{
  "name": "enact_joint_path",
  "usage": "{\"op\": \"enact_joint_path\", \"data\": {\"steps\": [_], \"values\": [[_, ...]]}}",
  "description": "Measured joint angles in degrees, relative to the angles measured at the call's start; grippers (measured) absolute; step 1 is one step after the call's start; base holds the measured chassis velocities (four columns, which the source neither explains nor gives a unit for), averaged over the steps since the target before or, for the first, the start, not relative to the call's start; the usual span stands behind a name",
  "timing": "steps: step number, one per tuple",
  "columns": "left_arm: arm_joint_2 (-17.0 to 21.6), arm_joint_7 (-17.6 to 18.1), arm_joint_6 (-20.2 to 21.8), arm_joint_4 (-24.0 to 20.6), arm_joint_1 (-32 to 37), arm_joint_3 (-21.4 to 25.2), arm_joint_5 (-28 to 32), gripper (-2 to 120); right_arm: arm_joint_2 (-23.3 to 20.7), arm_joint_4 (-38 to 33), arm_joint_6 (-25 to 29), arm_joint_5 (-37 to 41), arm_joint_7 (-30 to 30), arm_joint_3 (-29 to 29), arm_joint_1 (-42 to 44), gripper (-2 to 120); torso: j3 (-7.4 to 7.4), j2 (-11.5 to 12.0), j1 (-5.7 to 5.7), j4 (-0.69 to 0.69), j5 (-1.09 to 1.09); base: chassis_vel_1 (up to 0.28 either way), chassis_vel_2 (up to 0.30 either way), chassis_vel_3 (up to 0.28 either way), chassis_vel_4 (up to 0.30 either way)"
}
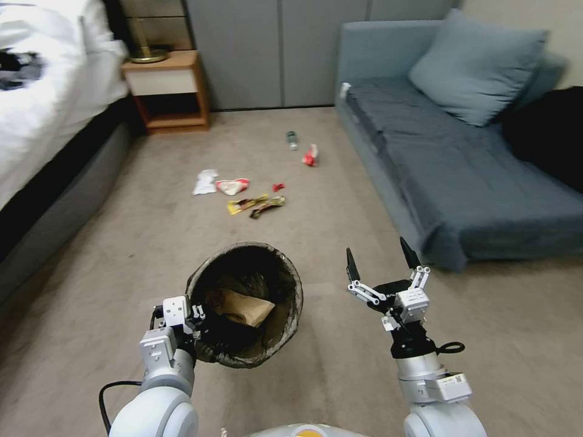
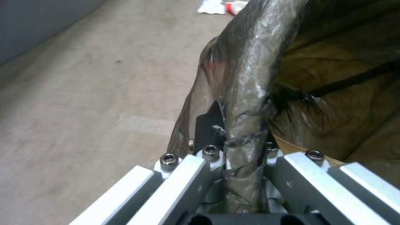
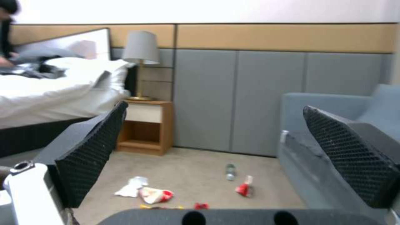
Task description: Pick up the trash bin, then pick up the garbage from the floor and place it into the trash bin.
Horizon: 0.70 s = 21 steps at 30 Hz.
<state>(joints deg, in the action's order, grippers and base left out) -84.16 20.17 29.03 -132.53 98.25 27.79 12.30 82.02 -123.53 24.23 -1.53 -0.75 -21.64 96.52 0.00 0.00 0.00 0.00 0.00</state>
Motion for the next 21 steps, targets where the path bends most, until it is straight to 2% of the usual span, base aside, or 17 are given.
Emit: {"op": "enact_joint_path", "data": {"steps": [6, 12, 21], "values": [[-0.04, -0.34, -1.27, 0.38, -0.08, 0.01, -0.95, 0, 0.35, -0.09, 0.42, -0.04, -0.5, 0.26, 0.34, 100, 0.0, 0.0, 0.0, 0.03, 0.0, 0.1, 0.093, 0.111, 0.101], [-0.04, -0.47, -1.56, 0.41, -0.1, -0.23, -0.96, 0, 0.41, -0.34, 0.47, -0.04, -0.67, 0.23, 0.36, 100, 0.0, 0.0, 0.0, -0.02, 0.0, 0.0, 0.0, 0.0, 0.0], [-0.06, -0.55, -1.67, 0.41, 0.0, -0.26, -0.95, 0, 0.49, -0.39, 0.67, -0.04, -0.9, 0.11, 0.47, 100, 0.0, 0.0, 0.0, 0.0, 0.0, 0.0, 0.0, 0.0, 0.0]]}}
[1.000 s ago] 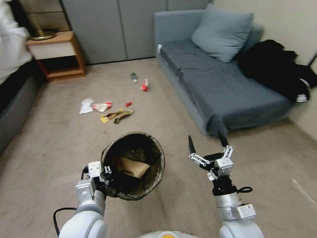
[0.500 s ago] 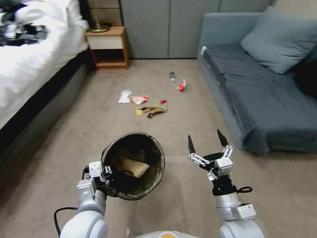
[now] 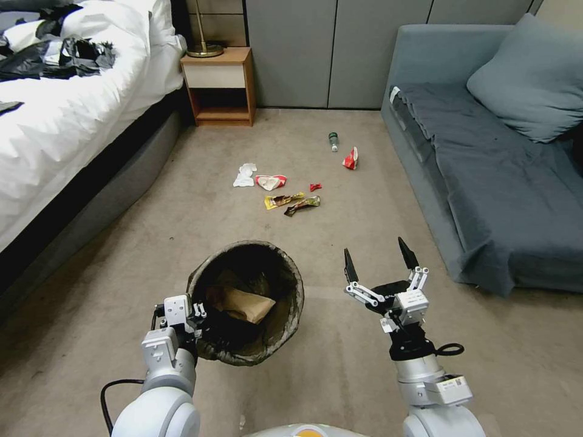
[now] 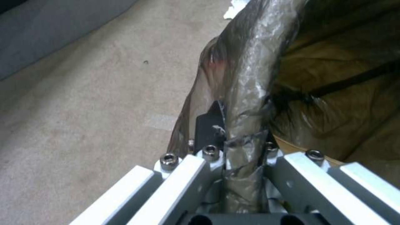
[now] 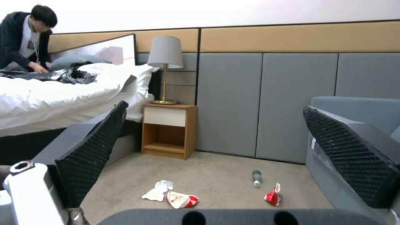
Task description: Pick up the trash bin, then pick up the garbage from the floor and place it into the trash bin.
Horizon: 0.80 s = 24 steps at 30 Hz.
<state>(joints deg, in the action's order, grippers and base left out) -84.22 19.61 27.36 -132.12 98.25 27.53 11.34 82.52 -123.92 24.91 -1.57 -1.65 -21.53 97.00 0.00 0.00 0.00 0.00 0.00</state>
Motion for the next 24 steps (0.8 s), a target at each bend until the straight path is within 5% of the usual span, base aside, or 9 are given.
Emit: {"op": "enact_joint_path", "data": {"steps": [24], "values": [[0.03, -0.2, -0.25, 0.0, 0.01, 0.05, -0.01, 0, 0.39, 0.24, 0.42, -0.01, -0.64, -0.31, -0.07, 100, 0.0, 0.0, 0.01, 0.01, 0.0, -0.037, 0.041, 0.043, -0.039]]}}
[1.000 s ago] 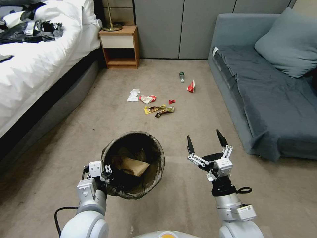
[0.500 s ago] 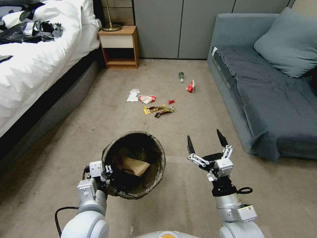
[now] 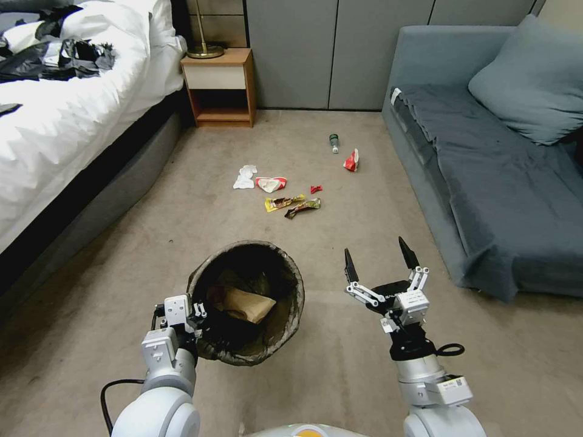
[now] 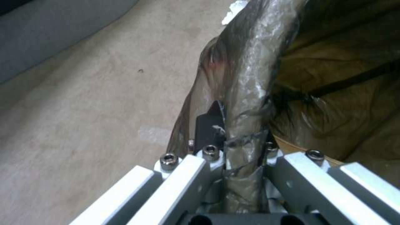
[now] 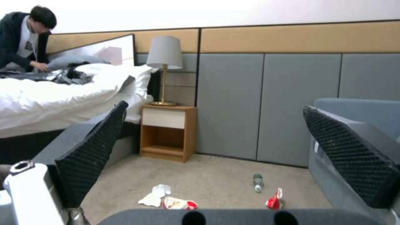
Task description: Pick up the trash bin, then pick up the garbage from the floor and place it into the trash bin.
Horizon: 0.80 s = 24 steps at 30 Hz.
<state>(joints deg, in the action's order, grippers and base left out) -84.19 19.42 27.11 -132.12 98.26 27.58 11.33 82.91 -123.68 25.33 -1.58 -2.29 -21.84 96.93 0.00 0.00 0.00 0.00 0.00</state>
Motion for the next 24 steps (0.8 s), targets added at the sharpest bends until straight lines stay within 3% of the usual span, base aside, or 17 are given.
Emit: {"op": "enact_joint_path", "data": {"steps": [13, 24], "values": [[-0.02, -0.05, -0.27, 0.0, 0.15, 0.07, -0.15, 0, 0.04, 0.1, 0.25, -0.02, -0.24, 0.1, 0.02, 100, 0.0, 0.0, 0.0, -0.01, 0.0, -0.266, 0.256, 0.26, -0.244], [0.04, -0.13, -0.37, 0.0, 0.11, 0.17, -0.23, 0, -0.16, 0.19, 0.47, -0.02, -0.56, 0.2, -0.03, 100, 0.01, 0.0, -0.01, -0.01, 0.0, -0.326, 0.332, 0.321, -0.331]]}}
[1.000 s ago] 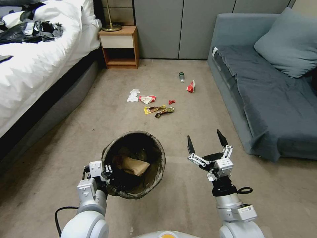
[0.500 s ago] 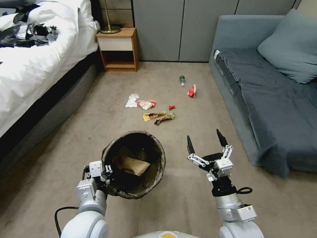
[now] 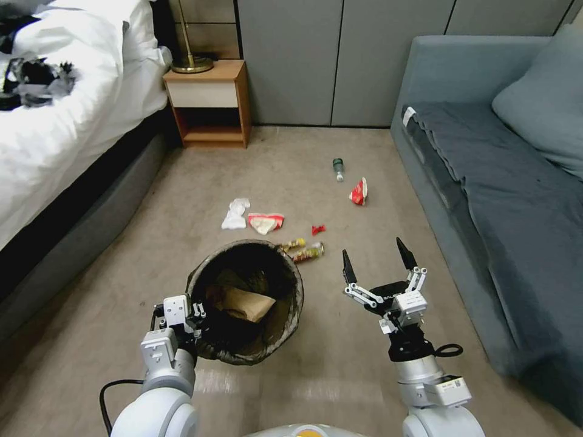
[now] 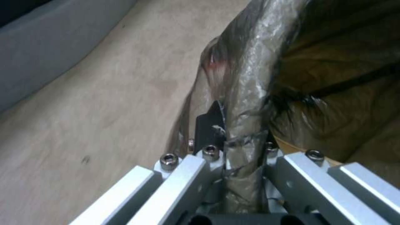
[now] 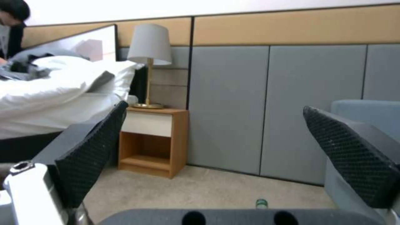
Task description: Pick up the trash bin, then pick up the garbage from the floor and place it into the trash bin.
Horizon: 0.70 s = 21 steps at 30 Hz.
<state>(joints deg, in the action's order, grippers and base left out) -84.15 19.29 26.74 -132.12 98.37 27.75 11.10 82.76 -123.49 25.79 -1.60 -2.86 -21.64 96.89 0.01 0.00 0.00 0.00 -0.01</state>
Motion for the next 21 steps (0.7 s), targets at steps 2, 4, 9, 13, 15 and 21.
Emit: {"op": "enact_joint_path", "data": {"steps": [2, 4, 9, 13, 15, 21], "values": [[-0.01, 0.01, 0.0, 0.01, 0.0, -0.03, -0.02, 0, -0.04, 0.01, 0.01, 0.0, -0.02, -0.01, -0.02, 100, -0.01, 0.0, 0.0, 0.0, 0.01, -0.313, 0.326, 0.309, -0.322], [-0.01, -0.01, 0.0, 0.05, 0.01, -0.1, -0.1, 0, -0.06, 0.04, 0.05, 0.01, -0.03, -0.04, 0.0, 100, 0.0, 0.0, 0.0, 0.0, 0.01, -0.316, 0.307, 0.325, -0.312], [-0.05, -0.01, -0.01, 0.14, -0.15, -0.18, -0.18, 0, -0.06, 0.13, 0.49, 0.19, -0.44, 0.03, -0.15, 100, 0.0, 0.0, 0.0, 0.0, 0.0, -0.316, 0.311, 0.319, -0.323], [-0.06, -0.01, -0.01, 0.23, -0.19, -0.18, -0.19, 0, -0.04, 0.24, 1.16, 0.85, -0.94, 0.24, -0.38, 100, 0.01, 0.0, -0.01, 0.01, 0.0, -0.292, 0.297, 0.265, -0.299], [-0.06, -0.01, -0.02, 0.23, -0.19, -0.18, -0.19, 0, -0.04, 0.28, 1.45, 0.85, -1.27, 0.21, -0.46, 100, 0.01, 0.0, -0.01, -0.01, 0.02, -0.22, 0.243, 0.171, -0.191], [-0.07, 0.0, -0.02, 0.23, -0.16, -0.15, -0.19, 0, -0.02, 0.5, 2.0, 0.85, -1.74, 0.23, -0.57, 100, -0.01, 0.01, 0.0, 0.0, 0.0, -0.041, 0.043, 0.019, -0.024]]}}
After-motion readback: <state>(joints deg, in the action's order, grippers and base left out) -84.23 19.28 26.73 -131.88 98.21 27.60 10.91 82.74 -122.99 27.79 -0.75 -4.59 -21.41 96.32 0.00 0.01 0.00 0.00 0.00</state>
